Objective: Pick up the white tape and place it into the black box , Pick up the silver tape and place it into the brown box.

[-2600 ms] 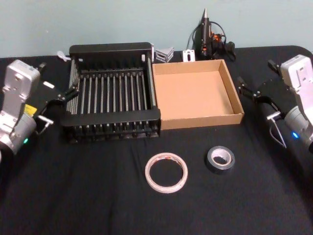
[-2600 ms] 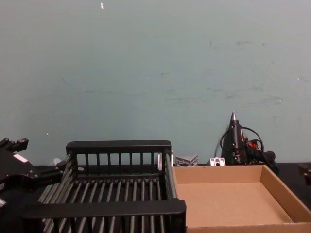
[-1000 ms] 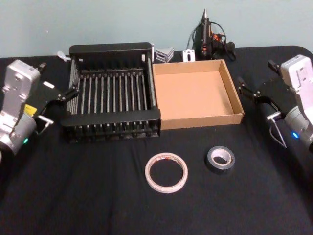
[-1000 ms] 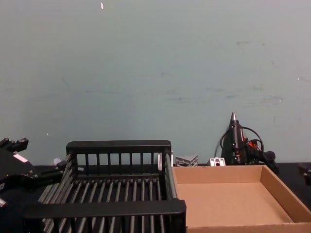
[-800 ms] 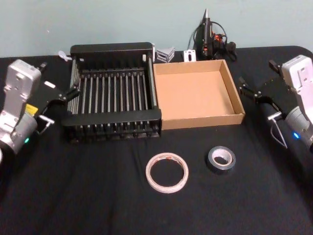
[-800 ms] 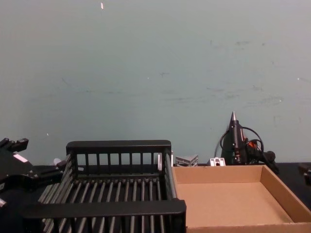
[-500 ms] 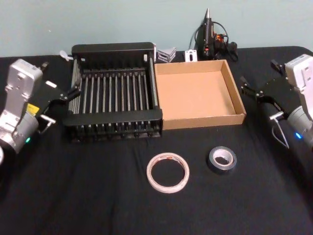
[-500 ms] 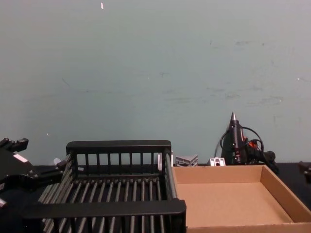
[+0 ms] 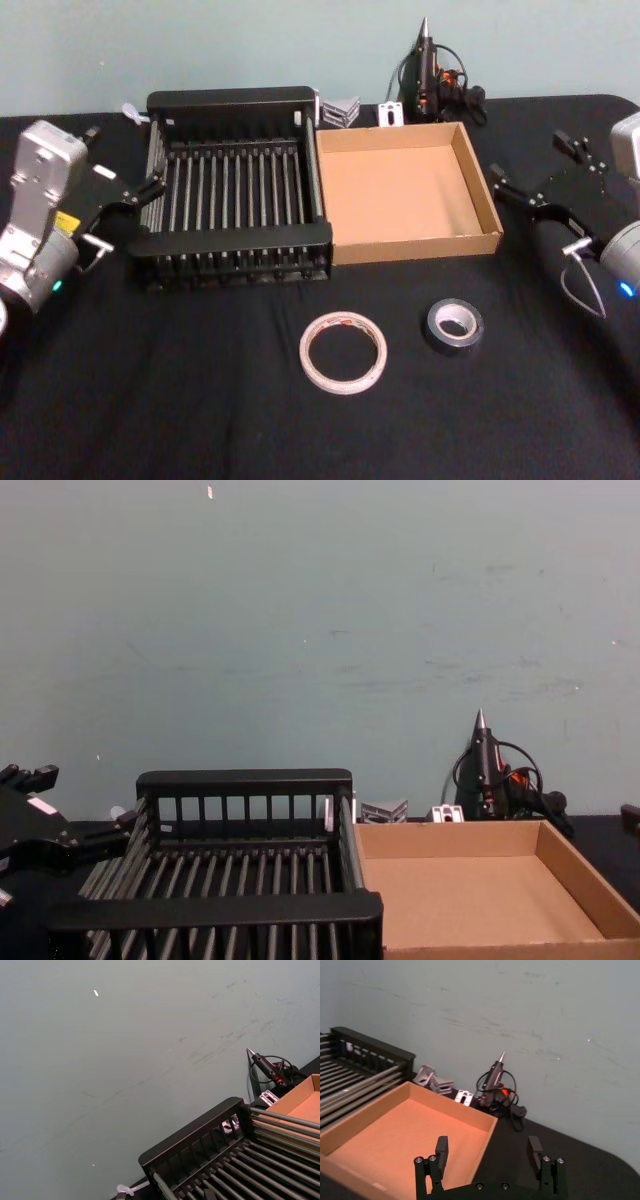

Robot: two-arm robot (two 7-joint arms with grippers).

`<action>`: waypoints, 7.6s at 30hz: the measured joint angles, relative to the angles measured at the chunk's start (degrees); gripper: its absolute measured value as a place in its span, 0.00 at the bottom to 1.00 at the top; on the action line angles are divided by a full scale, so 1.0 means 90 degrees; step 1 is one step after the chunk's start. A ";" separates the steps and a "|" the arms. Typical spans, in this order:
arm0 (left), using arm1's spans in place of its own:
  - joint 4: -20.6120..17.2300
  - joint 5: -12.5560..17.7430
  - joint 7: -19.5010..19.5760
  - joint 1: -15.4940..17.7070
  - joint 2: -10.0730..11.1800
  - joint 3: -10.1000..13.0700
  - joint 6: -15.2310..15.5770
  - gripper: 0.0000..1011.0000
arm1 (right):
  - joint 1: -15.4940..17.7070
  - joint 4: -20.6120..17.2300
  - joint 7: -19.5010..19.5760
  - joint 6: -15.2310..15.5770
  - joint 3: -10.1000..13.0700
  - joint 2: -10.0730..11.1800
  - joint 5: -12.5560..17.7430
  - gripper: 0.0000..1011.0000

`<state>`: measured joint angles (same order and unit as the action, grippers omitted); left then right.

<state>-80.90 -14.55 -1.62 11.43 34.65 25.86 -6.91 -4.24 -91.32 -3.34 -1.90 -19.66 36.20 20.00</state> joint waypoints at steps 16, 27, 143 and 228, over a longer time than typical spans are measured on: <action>0.0000 0.0000 0.0000 0.0000 0.0000 0.0000 0.0000 0.99 | 0.1332 -0.1575 -0.0343 0.0809 0.0530 0.0445 0.0466 0.99; 0.0000 0.0000 0.0000 0.0000 0.0000 0.0000 0.0000 0.99 | 0.2135 -0.2206 -0.0558 0.1497 0.0794 0.0726 0.0675 0.99; 0.0000 0.0000 0.0000 0.0000 0.0000 0.0000 0.0000 0.99 | 0.1382 -0.1471 -0.1372 0.3408 0.0672 -0.0272 0.0000 0.12; 0.0000 0.0000 0.0000 0.0000 0.0000 0.0000 0.0000 0.99 | -0.2480 0.2658 -0.1471 0.2600 -0.0141 -0.2366 -0.1272 0.12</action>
<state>-80.90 -14.55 -1.62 11.43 34.65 25.86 -6.91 -26.55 -67.39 -16.58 21.50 -20.93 14.90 8.55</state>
